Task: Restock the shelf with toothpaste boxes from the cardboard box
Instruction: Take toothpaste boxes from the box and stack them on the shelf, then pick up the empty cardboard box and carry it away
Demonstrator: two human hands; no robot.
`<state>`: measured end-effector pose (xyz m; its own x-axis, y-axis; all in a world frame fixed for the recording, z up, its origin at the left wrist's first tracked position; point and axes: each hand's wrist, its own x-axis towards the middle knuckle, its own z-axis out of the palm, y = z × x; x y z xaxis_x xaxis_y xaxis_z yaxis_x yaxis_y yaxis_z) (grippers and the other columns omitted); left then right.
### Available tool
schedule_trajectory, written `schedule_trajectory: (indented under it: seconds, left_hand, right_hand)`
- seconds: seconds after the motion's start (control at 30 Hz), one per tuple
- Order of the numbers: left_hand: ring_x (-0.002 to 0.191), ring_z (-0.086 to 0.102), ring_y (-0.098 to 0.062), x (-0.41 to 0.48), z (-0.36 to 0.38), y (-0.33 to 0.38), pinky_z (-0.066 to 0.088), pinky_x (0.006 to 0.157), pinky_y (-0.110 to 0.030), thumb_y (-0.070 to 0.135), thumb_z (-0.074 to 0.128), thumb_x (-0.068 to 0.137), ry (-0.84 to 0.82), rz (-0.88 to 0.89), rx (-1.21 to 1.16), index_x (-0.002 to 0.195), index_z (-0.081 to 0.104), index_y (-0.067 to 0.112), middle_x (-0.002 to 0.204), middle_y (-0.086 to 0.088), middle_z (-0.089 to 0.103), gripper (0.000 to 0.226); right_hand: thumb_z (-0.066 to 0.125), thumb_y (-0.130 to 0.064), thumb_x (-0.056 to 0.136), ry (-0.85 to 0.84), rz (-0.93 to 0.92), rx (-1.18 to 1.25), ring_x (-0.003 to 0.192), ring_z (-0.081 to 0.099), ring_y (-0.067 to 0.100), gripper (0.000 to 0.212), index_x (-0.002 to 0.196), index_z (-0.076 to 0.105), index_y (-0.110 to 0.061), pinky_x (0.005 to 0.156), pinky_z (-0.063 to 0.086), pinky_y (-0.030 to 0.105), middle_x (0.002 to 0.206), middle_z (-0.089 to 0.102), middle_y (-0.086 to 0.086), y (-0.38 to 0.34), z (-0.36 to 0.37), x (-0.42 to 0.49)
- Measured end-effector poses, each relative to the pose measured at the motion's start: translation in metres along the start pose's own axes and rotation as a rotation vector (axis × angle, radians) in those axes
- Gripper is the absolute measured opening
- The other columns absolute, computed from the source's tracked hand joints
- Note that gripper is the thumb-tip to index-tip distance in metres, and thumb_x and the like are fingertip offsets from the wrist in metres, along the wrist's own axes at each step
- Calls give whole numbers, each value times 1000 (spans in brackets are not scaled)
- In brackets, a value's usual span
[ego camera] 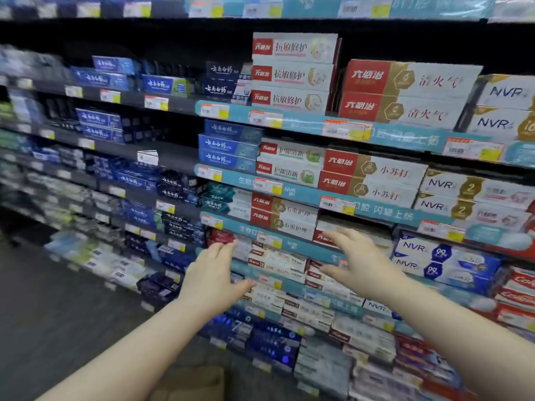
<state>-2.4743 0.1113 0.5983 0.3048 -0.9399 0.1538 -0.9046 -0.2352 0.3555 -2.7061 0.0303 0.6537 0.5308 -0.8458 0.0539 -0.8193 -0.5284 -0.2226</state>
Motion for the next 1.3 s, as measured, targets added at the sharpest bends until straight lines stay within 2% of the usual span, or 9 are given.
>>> schedule_trajectory:
  seconds: [0.27,0.53,0.8,0.87,0.93,1.0,1.03,1.17,1.3]
  left_hand:
    - [134,33,-21,-15,15,-156,38,105,-40,61,55,77,-135,-168,6,143,23,22,146,-1,33,83]
    - [130,38,-25,-1,42,-336,39,103,-41,59,57,77,-309,-290,27,140,29,18,142,-5,39,81]
    - [130,38,-26,12,115,-419,39,102,-40,58,58,76,-477,-375,23,140,28,17,143,-6,38,81]
    - [131,37,-26,11,142,-434,38,103,-39,58,56,78,-521,-404,23,141,27,18,144,-6,36,81]
    - [131,37,-26,10,173,-448,37,103,-38,58,56,78,-570,-434,38,141,26,18,145,-6,36,80]
    - [129,40,-25,8,206,-463,39,100,-37,60,55,77,-613,-467,76,139,30,18,142,-5,39,78]
    - [127,42,-25,7,223,-470,40,99,-37,61,55,77,-632,-477,96,137,33,19,139,-6,42,77]
    - [126,42,-27,2,293,-499,40,99,-38,56,57,76,-673,-475,89,140,28,19,141,-6,40,79]
    - [133,34,-25,-7,360,-527,35,105,-39,56,52,80,-714,-483,111,143,19,19,147,-4,34,81]
  right_hand:
    - [56,-46,85,-197,23,61,134,32,18,68,143,25,-26,108,30,32,148,31,-2,-89,112,50]
    - [53,-52,85,-426,221,54,134,34,21,72,144,23,-25,107,32,32,149,31,4,-172,237,95]
    - [53,-53,84,-607,336,65,123,50,22,72,144,22,-27,95,44,31,148,36,5,-197,342,126]
    - [52,-53,84,-655,351,75,132,41,21,73,145,21,-27,101,40,31,151,30,2,-194,374,137]
    - [48,-64,79,-684,347,69,137,33,21,80,144,25,-24,107,34,33,152,28,0,-186,411,147]
    - [36,-83,66,-688,345,109,132,39,23,99,141,34,-18,104,37,34,148,36,4,-182,448,156]
    - [38,-79,70,-696,349,137,129,42,24,96,139,36,-14,101,38,33,145,39,6,-180,466,159]
    - [58,-36,87,-736,445,202,123,46,24,59,138,36,-14,94,38,27,141,41,8,-166,540,169]
    - [61,-37,85,-730,470,189,123,47,27,57,135,41,-20,96,38,31,140,44,6,-151,608,176]
